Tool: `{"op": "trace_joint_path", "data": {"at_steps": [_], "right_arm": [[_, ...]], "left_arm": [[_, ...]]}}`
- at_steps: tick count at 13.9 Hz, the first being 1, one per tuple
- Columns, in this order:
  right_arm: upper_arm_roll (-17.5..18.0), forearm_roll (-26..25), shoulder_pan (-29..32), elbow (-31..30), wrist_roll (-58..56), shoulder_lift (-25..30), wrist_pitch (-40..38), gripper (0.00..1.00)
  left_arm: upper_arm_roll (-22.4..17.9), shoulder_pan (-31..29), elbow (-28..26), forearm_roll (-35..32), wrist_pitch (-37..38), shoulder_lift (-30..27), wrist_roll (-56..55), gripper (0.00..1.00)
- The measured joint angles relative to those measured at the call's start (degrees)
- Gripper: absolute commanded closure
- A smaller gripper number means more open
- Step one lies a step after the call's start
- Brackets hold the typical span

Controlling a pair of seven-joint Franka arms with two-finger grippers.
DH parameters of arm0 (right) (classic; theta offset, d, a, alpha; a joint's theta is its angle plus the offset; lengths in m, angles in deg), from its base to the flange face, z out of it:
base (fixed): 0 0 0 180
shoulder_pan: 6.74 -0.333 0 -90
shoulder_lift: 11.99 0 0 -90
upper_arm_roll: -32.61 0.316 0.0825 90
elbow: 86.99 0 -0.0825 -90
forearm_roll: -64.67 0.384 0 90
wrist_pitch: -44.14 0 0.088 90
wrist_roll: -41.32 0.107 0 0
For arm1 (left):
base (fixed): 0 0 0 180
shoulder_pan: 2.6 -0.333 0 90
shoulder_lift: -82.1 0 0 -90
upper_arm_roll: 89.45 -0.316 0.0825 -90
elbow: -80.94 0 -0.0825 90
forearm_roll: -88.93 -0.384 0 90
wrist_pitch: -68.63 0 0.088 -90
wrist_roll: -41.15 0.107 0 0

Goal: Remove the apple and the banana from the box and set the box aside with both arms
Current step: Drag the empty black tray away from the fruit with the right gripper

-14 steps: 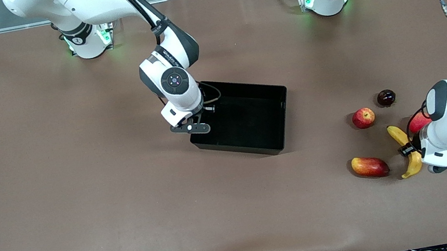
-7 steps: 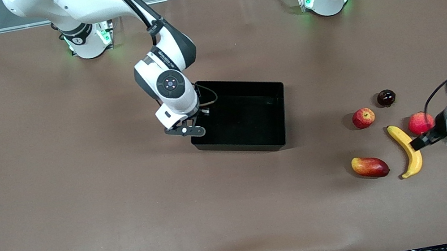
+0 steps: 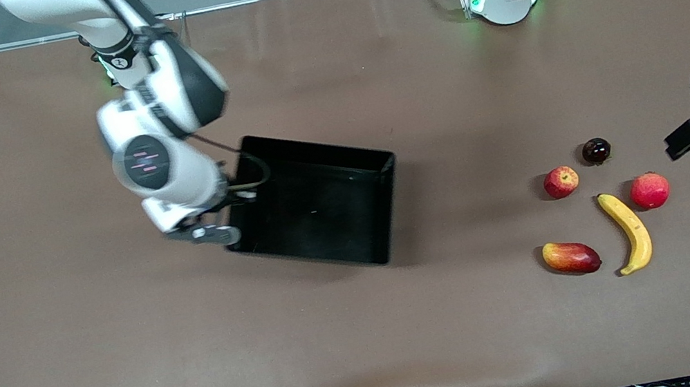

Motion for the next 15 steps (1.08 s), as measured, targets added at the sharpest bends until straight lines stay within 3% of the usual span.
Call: {"op": "trace_joint_path", "data": {"at_steps": [4,7,11,15], "right_arm": [[-0.3,-0.3,12.5,-0.2,-13.5,3.4,-6.3,1.00],[-0.4,-1.0,23.9,-0.9,-28.2,3.3,-6.8,1.00],[-0.5,-2.5,35.0,-3.4,-42.0,1.1,-1.8,1.00],[-0.4,-2.6,39.7,-5.0,-48.0,-4.4,4.3,1.00]], "left_arm": [[2.5,-1.8,0.6,3.7,4.8,-3.2,0.7,0.00],[2.5,-2.0,1.7,6.8,6.0,-6.1,0.8,0.00],[1.0,-2.0,1.9,13.1,6.4,-11.5,0.8,0.00],[-0.1,-1.8,1.9,13.6,6.4,-12.9,0.8,0.00]]}}
